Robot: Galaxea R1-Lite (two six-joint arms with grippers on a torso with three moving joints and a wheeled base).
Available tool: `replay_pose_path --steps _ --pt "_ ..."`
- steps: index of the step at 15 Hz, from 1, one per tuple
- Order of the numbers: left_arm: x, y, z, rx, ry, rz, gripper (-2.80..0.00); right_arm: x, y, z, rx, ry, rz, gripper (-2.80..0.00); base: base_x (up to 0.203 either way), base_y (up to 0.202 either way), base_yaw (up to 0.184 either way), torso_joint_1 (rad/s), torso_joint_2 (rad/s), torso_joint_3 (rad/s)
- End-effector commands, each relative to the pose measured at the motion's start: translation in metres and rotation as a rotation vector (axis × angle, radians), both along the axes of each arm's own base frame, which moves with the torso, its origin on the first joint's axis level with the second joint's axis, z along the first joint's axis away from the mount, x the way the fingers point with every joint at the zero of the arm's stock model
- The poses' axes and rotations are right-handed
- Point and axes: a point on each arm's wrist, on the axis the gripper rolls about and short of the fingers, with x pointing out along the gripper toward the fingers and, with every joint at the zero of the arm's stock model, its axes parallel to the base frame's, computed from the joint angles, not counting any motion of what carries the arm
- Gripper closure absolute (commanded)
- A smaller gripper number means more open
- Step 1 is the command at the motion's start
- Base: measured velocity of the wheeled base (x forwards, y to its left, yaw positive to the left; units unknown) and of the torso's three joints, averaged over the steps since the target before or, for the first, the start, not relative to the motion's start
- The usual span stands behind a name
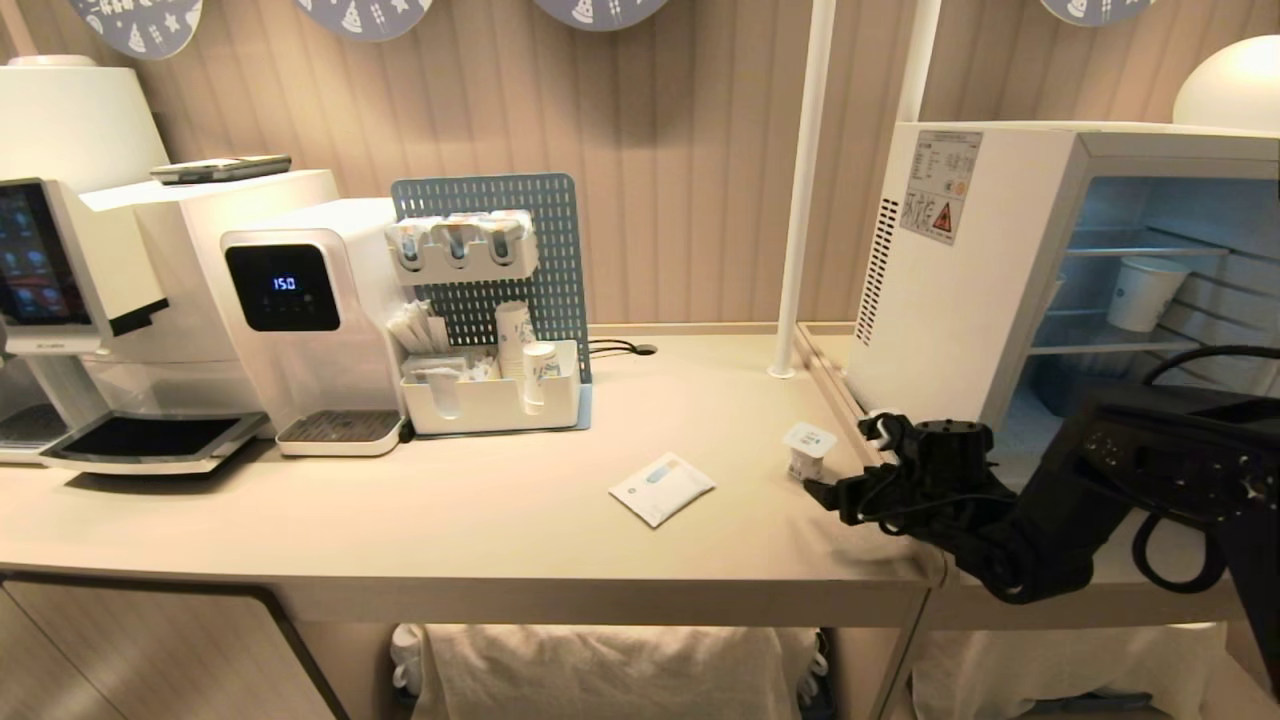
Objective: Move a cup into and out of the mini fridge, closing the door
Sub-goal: Put the yoghurt in the freezer
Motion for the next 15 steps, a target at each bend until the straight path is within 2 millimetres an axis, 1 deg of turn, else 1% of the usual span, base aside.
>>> replay_pose_path --steps 1,3,7,10,13,15 --pt "0.000 0.000 0.000 -0.001 0.002 0.002 0.00 0.009 0.009 -0.008 -0.031 -0.014 -0.047 -2.80 0.000 0.000 0.000 0.000 0.00 0.000" --pt "0.000 0.000 0.000 0.001 0.002 0.000 0.00 0.019 0.018 -0.014 -0.049 -0.031 -0.092 -2.80 0.000 0.000 0.000 0.000 0.00 0.000" --pt "0.000 0.000 0.000 -0.001 0.002 0.000 0.00 0.042 0.033 -0.008 -0.048 -0.051 -0.159 -2.80 0.000 0.000 0.000 0.000 0.00 0.000" --pt "0.000 0.000 0.000 -0.001 0.003 0.002 0.00 0.056 0.049 -0.012 -0.065 -0.044 -0.171 -2.80 0.000 0.000 0.000 0.000 0.00 0.000" --pt "0.000 0.000 0.000 -0.001 0.003 0.002 0.00 0.071 0.058 -0.014 -0.074 -0.029 -0.168 -2.80 0.000 0.000 0.000 0.000 0.00 0.000" --pt "0.000 0.000 0.000 -0.001 0.003 0.002 0.00 0.074 0.059 -0.016 -0.084 -0.012 -0.173 -2.80 0.000 0.000 0.000 0.000 0.00 0.000"
